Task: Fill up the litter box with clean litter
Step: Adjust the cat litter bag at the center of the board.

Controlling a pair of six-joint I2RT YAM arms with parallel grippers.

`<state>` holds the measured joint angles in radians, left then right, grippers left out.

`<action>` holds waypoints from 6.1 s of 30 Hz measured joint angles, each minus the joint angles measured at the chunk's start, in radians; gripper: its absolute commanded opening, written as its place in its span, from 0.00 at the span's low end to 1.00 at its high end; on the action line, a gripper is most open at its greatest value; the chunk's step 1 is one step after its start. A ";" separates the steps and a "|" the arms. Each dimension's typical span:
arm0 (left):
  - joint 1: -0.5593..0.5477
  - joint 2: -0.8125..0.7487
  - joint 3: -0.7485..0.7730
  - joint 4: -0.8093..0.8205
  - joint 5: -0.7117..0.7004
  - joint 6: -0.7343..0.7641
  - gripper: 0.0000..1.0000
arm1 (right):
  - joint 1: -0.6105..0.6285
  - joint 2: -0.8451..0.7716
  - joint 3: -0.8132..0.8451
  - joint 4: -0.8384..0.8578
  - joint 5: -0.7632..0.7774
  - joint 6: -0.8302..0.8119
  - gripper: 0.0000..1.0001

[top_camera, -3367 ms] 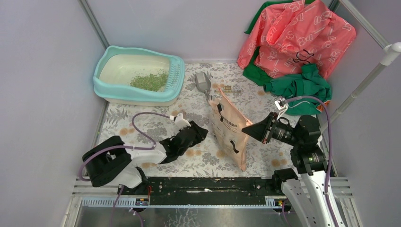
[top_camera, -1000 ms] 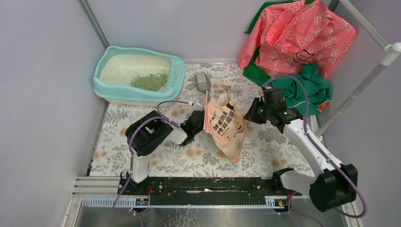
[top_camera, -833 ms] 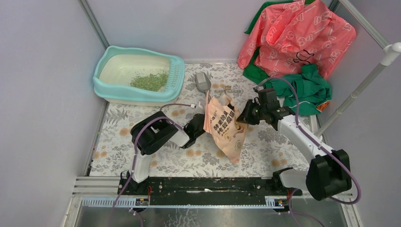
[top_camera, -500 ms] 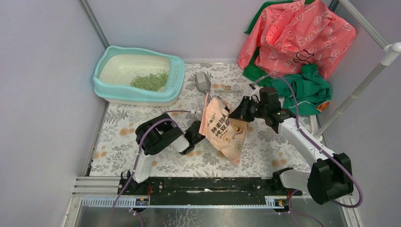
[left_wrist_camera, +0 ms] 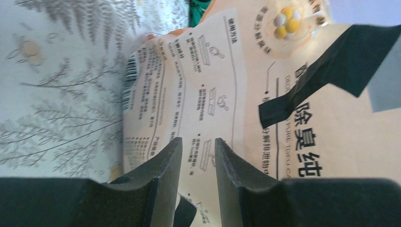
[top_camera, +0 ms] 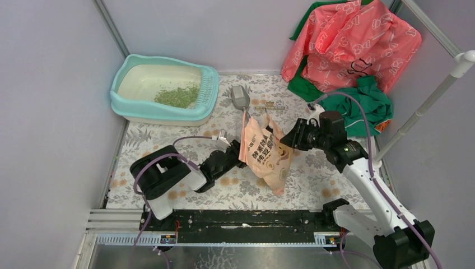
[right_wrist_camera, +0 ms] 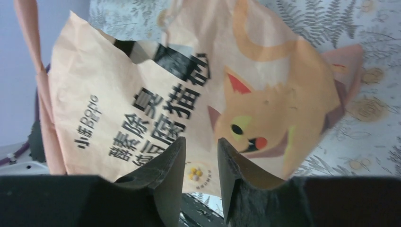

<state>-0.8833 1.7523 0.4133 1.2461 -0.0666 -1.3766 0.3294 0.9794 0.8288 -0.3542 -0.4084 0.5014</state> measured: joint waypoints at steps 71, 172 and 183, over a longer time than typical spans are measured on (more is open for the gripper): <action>-0.303 -0.834 0.210 -1.405 -0.476 0.272 0.37 | 0.304 0.747 0.237 0.320 0.048 0.036 0.38; -0.117 -0.579 -0.058 -1.201 -0.415 0.245 0.37 | 0.471 1.101 0.642 0.045 0.288 -0.261 0.33; -0.117 -0.537 -0.074 -1.178 -0.408 0.238 0.37 | 0.474 1.248 0.864 0.027 0.280 -0.278 0.32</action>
<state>-1.0004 1.2152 0.3389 0.0681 -0.4747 -1.1389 0.8032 2.2276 1.6924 -0.3267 -0.1284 0.2237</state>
